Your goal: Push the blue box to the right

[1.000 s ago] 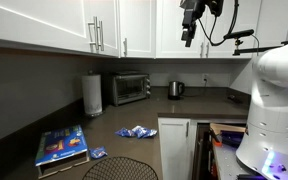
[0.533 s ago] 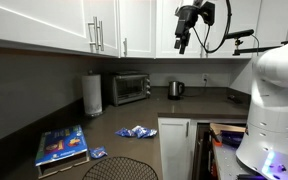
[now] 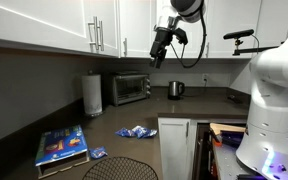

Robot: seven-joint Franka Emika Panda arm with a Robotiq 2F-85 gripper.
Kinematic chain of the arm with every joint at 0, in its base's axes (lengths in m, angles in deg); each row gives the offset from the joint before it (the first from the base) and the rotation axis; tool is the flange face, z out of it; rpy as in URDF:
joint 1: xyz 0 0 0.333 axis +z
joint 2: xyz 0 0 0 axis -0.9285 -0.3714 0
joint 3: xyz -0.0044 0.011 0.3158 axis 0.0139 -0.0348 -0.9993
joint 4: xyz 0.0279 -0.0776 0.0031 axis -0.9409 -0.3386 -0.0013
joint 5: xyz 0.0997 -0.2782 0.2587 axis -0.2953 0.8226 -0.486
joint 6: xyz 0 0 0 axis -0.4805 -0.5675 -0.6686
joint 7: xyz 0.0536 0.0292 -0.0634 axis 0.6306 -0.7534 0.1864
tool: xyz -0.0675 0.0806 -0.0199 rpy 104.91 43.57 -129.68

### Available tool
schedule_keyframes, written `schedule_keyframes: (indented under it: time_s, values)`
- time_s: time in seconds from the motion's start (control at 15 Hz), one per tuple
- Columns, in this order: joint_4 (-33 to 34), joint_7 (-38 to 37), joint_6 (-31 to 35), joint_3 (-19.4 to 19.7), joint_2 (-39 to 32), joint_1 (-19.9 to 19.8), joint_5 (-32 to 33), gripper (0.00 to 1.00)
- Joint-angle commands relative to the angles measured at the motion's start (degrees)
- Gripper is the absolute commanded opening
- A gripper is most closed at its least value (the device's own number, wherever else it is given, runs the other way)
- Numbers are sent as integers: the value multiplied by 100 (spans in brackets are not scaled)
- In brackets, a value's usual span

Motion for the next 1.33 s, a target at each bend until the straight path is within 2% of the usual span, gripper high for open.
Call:
schedule_keyframes:
  time_s: [0.0,0.27,0.33,0.53,0.73,1.13,1.27]
  values:
    - [462,614,663,-41,-1055,364,-678,100]
    - [909,1354,1310,-75,-1962,666,-1477,100]
    - [583,959,1129,-271,-1510,402,-1198,100]
    - [851,1140,1211,-335,-1941,417,-1362,100]
    - [894,1151,1211,-337,-1973,412,-1361,100]
    - [451,1350,1233,-415,-2249,219,-1430,100]
    - [233,1512,1545,-398,-2352,151,-1552,100]
